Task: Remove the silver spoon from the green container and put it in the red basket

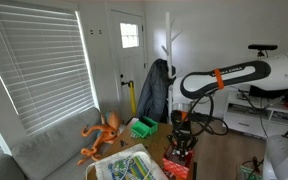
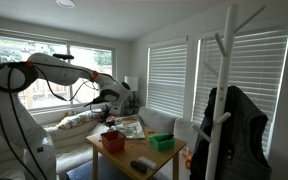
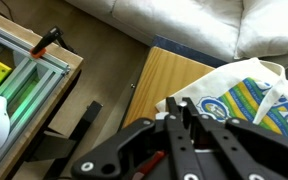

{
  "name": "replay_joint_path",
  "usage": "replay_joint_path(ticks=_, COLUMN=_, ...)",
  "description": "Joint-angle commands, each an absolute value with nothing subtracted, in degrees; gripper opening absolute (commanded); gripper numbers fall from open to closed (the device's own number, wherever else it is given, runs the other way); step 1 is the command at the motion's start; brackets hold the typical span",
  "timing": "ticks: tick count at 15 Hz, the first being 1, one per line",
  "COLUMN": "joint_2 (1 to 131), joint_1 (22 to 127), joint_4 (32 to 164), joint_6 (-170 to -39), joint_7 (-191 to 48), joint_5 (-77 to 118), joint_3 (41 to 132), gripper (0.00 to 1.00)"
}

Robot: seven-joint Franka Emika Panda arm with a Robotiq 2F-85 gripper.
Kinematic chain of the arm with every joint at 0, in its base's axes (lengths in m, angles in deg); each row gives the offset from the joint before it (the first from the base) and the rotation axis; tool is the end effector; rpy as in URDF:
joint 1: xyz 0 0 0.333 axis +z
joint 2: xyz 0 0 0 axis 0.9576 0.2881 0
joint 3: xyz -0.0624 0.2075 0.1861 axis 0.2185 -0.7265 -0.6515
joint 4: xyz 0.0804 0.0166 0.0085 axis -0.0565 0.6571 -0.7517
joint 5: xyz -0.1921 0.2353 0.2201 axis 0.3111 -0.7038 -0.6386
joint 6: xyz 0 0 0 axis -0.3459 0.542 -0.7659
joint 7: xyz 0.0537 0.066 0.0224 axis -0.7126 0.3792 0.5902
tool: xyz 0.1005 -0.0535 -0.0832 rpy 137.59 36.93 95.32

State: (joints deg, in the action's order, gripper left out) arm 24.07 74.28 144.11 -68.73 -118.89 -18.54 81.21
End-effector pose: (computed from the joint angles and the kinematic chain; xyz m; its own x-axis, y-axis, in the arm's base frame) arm 0.3781 0.0885 0.4209 0.4208 -0.6830 -0.5971 -0.8861 -0.4503 -0.1095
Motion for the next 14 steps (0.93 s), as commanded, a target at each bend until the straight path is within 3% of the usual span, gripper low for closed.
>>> replay_joint_path(ticks=1, joint_2=25.52, joint_1=73.01, joint_4=142.76, joint_6=-63.97, joint_7=-119.19, joint_5=-18.78, joint_3=80.32, gripper=0.03)
replay_joint_path(ticks=6, joint_2=27.93, joint_1=72.73, joint_4=142.67, joint_6=-60.01, joint_7=-118.57, joint_5=-15.88, joint_3=79.48, gripper=0.03)
replay_joint_path(ticks=12, joint_2=29.62, joint_1=71.51, joint_4=142.80, joint_6=-65.07, joint_7=-119.37, joint_5=-10.38, joint_3=78.63, gripper=0.03)
replay_joint_path(ticks=13, joint_2=30.34, joint_1=71.77, joint_4=142.32, joint_6=-64.54, joint_7=-118.70, joint_5=-9.61, joint_3=78.64, gripper=0.31)
replay_joint_path(ticks=14, joint_2=30.80, joint_1=71.91, joint_4=142.09, joint_6=-64.36, joint_7=-118.17, joint_5=-9.31, joint_3=78.78, gripper=0.36)
